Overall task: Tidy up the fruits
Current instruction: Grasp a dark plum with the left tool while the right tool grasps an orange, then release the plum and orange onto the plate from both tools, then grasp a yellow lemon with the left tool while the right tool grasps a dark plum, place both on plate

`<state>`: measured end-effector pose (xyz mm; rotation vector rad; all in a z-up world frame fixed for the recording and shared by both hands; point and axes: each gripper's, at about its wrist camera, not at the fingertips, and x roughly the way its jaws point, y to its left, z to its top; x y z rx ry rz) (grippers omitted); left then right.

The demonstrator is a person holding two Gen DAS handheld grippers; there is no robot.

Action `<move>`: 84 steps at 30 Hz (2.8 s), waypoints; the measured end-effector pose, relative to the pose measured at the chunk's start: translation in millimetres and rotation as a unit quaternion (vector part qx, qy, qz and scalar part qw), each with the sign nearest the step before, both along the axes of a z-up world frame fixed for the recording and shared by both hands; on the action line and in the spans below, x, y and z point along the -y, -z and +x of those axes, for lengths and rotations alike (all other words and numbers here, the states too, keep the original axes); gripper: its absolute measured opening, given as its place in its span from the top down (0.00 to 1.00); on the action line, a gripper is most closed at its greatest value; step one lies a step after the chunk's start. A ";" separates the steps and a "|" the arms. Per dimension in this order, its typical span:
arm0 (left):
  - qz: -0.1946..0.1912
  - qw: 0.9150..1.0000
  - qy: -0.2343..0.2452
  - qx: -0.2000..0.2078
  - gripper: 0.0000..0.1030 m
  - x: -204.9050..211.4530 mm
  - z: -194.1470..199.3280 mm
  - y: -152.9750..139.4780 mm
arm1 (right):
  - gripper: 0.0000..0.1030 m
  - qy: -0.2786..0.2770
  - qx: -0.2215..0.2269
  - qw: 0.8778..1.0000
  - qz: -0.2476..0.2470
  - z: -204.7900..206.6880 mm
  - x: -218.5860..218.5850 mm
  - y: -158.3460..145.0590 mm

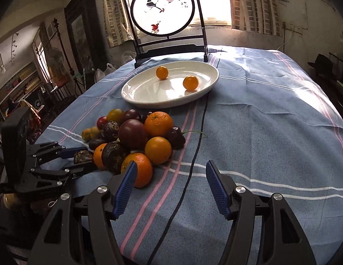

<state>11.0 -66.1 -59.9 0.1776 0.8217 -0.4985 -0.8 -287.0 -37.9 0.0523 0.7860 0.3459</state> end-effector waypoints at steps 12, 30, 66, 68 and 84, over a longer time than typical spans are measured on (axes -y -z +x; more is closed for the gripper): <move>-0.024 0.998 -0.025 0.047 0.59 -29.0 -23.8 -39.2 | 0.61 -0.048 -0.028 0.998 0.010 15.4 -34.4 24.1; -0.047 0.997 -0.024 0.064 0.59 -18.6 23.1 -64.2 | 0.62 -0.020 0.042 0.995 0.086 42.4 13.1 -54.7; 0.015 0.999 -0.014 0.031 0.28 -44.7 53.6 -47.7 | 0.48 0.007 0.018 0.998 0.052 79.1 8.5 -29.2; 0.021 1.000 -0.015 0.015 0.28 -51.7 42.2 -32.5 | 0.48 0.011 0.014 0.998 0.052 62.1 10.6 -22.0; 0.023 0.999 -0.032 -0.008 0.74 -53.2 58.9 10.4 | 0.49 -0.016 -0.013 0.999 0.048 21.6 -3.9 -1.4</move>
